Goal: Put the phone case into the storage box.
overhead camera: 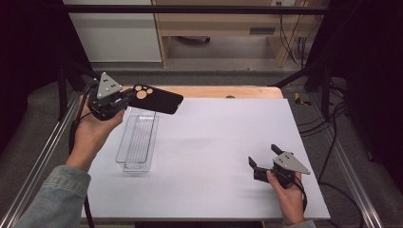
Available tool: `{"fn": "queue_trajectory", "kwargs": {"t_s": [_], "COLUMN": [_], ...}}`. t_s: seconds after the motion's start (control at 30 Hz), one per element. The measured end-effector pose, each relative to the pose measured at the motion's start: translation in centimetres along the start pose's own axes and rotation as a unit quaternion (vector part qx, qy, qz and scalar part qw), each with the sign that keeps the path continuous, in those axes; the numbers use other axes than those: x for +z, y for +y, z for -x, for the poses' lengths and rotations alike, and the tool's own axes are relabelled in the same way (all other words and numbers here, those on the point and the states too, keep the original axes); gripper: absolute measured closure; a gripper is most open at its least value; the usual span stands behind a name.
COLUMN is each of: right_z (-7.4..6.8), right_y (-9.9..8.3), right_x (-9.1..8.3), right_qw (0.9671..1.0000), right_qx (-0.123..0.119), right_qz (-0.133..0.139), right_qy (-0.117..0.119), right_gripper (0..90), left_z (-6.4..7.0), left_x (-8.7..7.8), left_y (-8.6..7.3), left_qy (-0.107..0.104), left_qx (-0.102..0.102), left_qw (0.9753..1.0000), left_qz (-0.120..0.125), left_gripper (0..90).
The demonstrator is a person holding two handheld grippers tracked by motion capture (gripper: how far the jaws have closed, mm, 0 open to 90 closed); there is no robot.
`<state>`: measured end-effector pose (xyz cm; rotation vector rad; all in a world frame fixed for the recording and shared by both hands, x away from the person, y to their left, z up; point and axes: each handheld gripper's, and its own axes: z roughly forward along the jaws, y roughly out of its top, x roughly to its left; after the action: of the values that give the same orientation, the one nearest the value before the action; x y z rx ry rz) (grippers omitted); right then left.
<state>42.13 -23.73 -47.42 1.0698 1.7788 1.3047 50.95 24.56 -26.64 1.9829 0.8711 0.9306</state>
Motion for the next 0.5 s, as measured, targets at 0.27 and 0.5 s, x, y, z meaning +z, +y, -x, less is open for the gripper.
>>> {"fn": "queue_trajectory", "kwargs": {"t_s": [0.27,0.5], "right_z": [0.0,0.0], "right_y": [-0.1,-0.2], "right_x": [-0.2,-0.5], "right_qw": [1.0000,1.0000], "right_qx": [0.002,0.000], "right_qz": [0.001,0.001], "right_qy": [-0.003,-0.005], "right_gripper": [5.8,5.7], "left_z": [-1.2,-1.8], "left_x": [-0.2,0.2], "left_y": [-0.6,-1.0], "left_qy": [0.015,0.025], "left_qx": [0.004,0.008], "left_qw": [0.9998,0.9996], "left_qz": [-0.009,-0.013], "left_gripper": [84.5,84.5]}}
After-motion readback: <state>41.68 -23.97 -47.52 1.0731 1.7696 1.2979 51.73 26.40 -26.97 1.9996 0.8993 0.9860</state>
